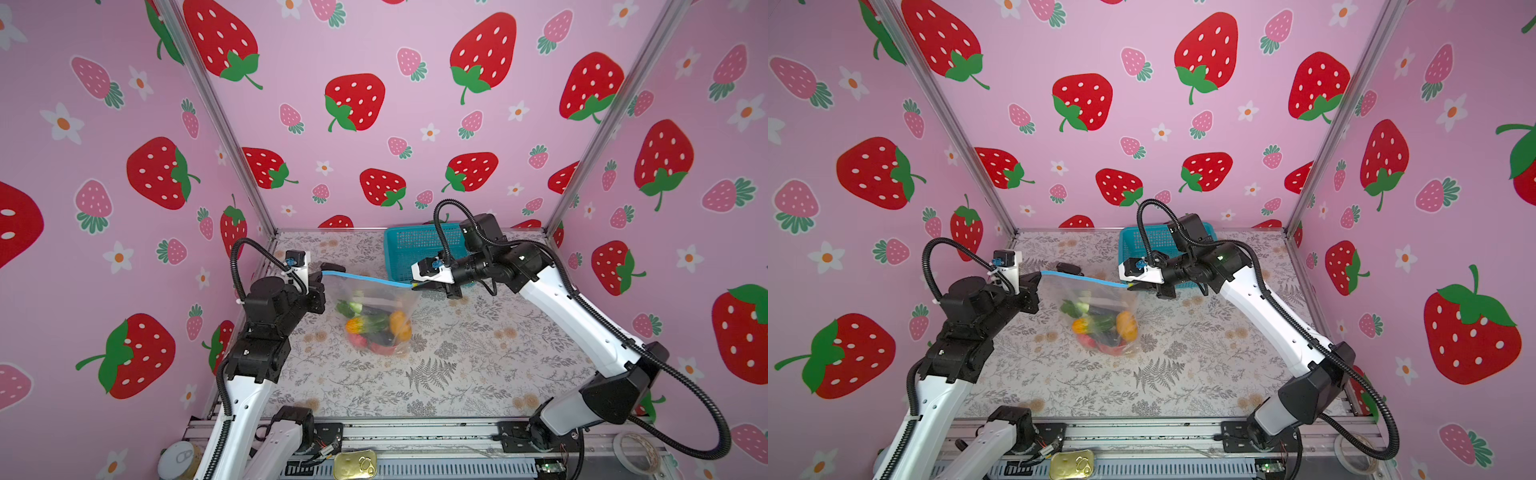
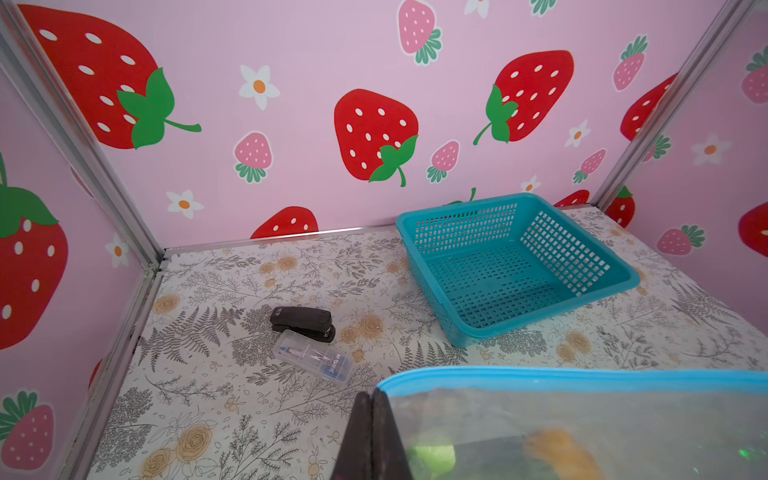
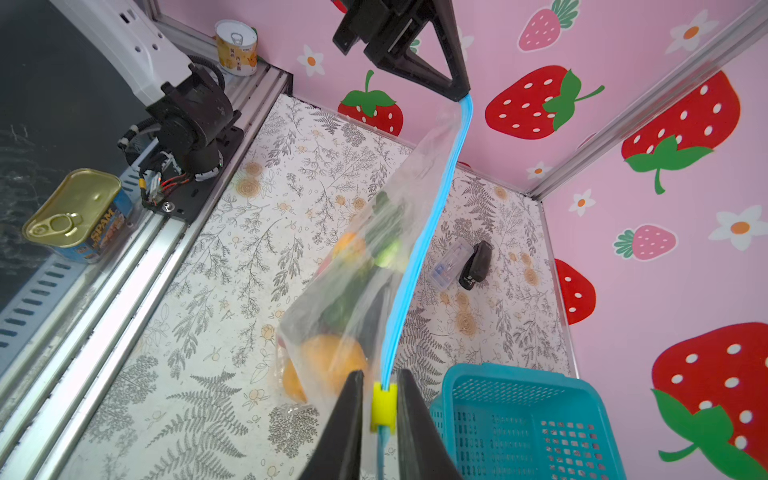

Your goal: Place the food in the zip-top bag and seal the zipper

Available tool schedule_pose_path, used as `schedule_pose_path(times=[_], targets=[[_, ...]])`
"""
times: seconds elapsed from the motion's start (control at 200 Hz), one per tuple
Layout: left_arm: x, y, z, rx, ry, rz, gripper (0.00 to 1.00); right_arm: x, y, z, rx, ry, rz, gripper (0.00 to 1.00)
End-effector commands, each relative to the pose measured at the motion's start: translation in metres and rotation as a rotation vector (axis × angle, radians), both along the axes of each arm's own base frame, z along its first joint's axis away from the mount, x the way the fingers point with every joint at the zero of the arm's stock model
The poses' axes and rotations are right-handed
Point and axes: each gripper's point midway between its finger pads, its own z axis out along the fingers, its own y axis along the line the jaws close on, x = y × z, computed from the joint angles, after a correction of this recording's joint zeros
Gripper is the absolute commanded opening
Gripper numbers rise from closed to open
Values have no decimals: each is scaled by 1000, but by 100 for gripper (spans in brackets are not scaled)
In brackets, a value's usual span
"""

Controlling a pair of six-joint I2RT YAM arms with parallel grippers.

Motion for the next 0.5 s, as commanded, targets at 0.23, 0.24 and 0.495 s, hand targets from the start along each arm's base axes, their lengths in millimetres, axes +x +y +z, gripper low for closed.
schedule_pose_path(times=[0.23, 0.24, 0.495], targets=[[-16, -29, 35, -90, -111, -176, 0, -21, 19, 5, 0, 38, 36, 51], [-16, -30, 35, -91, -110, -178, 0, -21, 21, 4, -4, 39, 37, 51], [-18, -29, 34, -93, -122, -171, 0, -3, 49, -10, -94, 46, -5, 55]])
